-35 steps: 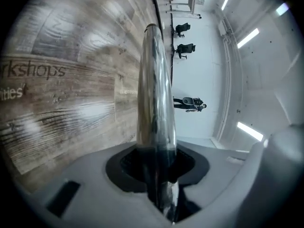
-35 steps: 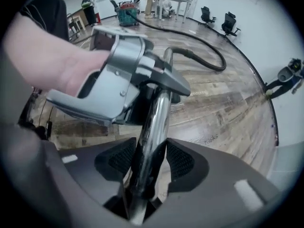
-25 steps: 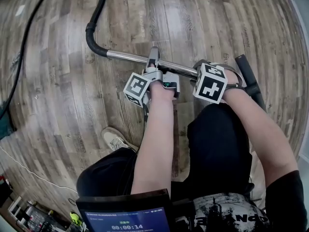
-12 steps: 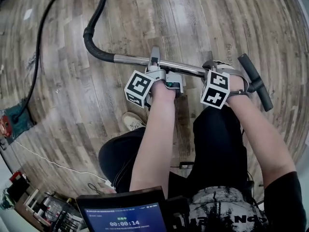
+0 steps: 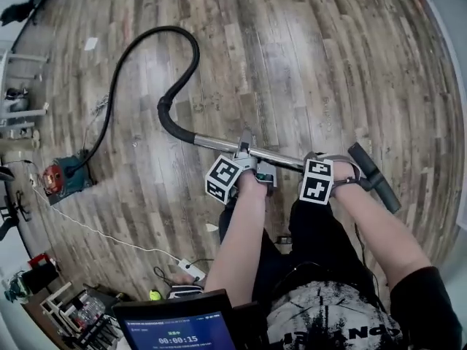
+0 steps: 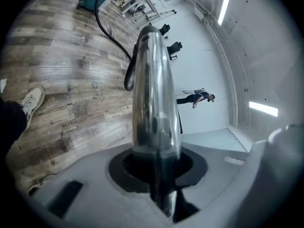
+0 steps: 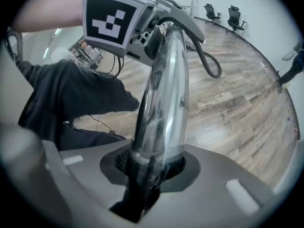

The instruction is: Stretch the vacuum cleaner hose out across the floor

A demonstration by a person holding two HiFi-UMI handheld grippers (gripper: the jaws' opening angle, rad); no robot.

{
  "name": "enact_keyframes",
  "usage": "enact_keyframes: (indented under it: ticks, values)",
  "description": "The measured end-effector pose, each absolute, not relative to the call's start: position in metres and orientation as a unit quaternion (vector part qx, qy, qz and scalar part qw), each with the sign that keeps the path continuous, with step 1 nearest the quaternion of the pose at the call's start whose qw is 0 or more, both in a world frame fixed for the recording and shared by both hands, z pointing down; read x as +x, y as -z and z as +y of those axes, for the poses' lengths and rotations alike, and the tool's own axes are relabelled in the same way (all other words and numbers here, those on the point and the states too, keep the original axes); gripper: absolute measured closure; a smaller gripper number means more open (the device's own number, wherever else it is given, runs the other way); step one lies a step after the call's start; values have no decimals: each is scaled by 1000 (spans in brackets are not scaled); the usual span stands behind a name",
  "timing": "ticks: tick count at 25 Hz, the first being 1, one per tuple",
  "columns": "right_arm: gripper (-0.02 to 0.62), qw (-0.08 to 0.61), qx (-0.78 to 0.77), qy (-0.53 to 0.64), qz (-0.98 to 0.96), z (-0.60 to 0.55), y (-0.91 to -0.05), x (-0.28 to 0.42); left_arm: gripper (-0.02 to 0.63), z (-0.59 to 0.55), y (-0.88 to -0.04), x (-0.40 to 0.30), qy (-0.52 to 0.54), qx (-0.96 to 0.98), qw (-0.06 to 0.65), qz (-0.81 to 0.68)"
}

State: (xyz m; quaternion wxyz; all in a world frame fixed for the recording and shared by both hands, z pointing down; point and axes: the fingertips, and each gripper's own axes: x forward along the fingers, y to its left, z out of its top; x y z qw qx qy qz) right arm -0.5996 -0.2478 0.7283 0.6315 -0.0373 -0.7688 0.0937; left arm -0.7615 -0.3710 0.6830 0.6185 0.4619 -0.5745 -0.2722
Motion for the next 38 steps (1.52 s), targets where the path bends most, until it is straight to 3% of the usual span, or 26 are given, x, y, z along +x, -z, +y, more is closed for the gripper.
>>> enact_keyframes:
  ticks: [6,13,18,23,28,38]
  values:
    - [483,604,-87,-166,-775,-174,-610,-557,525,-318,-564,-711,279,486,615,-555]
    - [483,571,-139,-210,-782,-137,-542,-547,512,-291,-483,-691,289,555,601,-497]
    - [462,564,-42,-153,-811,-162,-530,-575,515,-296,-469,-715,276,557,597,-507]
    - [465,602,76,-47,-793,-196,-537,-586,515,-304,-464,-729,278,564,589,-506]
    - [500,605,78,-36,-792,-196,-538,-593,515,-314,-458,-730,263,584,583,-500]
    - [500,608,20,-42,-793,-196,-537,-562,515,-310,-463,-710,285,545,578,-537]
